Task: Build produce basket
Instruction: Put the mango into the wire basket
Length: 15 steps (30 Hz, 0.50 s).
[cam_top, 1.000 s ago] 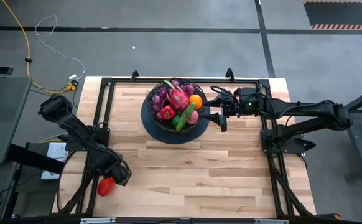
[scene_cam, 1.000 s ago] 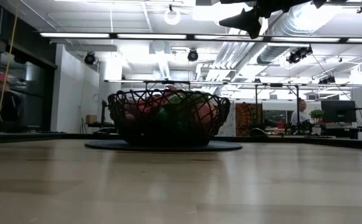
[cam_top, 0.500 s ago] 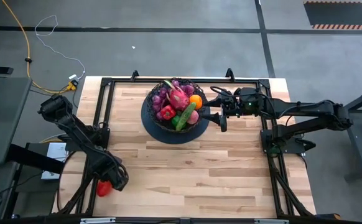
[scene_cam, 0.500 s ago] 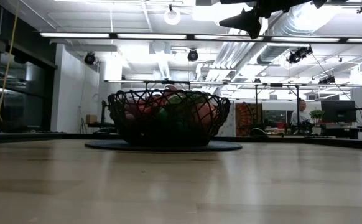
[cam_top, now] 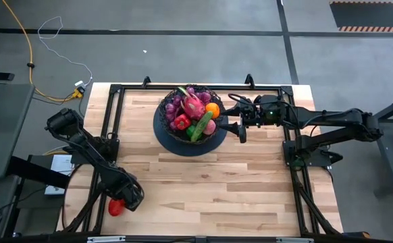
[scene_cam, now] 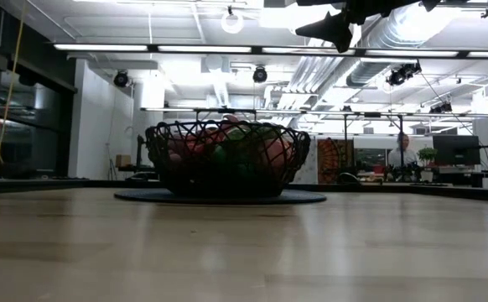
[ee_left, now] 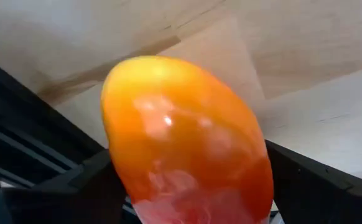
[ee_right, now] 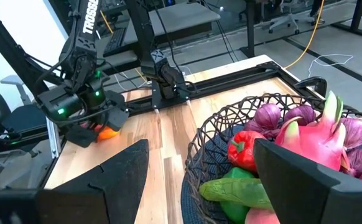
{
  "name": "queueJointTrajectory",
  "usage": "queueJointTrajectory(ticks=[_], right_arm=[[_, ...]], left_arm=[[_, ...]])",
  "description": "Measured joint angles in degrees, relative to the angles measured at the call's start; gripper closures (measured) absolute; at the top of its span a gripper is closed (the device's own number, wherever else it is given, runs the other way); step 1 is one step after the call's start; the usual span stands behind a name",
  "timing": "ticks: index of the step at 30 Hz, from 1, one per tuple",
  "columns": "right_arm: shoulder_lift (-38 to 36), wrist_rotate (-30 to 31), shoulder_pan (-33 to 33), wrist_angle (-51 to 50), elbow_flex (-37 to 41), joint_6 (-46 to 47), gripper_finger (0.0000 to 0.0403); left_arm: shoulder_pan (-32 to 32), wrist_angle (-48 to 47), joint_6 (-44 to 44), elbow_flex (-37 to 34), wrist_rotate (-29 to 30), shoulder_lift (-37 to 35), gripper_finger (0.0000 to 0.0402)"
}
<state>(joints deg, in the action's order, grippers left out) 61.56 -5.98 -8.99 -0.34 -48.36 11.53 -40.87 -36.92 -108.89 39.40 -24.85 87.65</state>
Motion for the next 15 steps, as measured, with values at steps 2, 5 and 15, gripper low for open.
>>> queueJointTrajectory(ticks=[2, 5, 15], right_arm=[[0.0, 0.0, 0.0, 0.0, 0.0, 0.0, 0.0124], [0.0, 0.0, 0.0, -0.2, 0.0, 0.0, 0.0124], [0.0, 0.0, 0.0, -1.0, 0.0, 0.4, 0.0124]], left_arm=[[0.1, -0.2, 0.8, 0.0, 0.0, -0.1, 0.0095], [1.0, -0.3, 2.6, 0.0, -0.1, -0.6, 0.0118], [12.0, -0.5, 20.6, 0.5, 7.3, -12.0, 0.0134]])
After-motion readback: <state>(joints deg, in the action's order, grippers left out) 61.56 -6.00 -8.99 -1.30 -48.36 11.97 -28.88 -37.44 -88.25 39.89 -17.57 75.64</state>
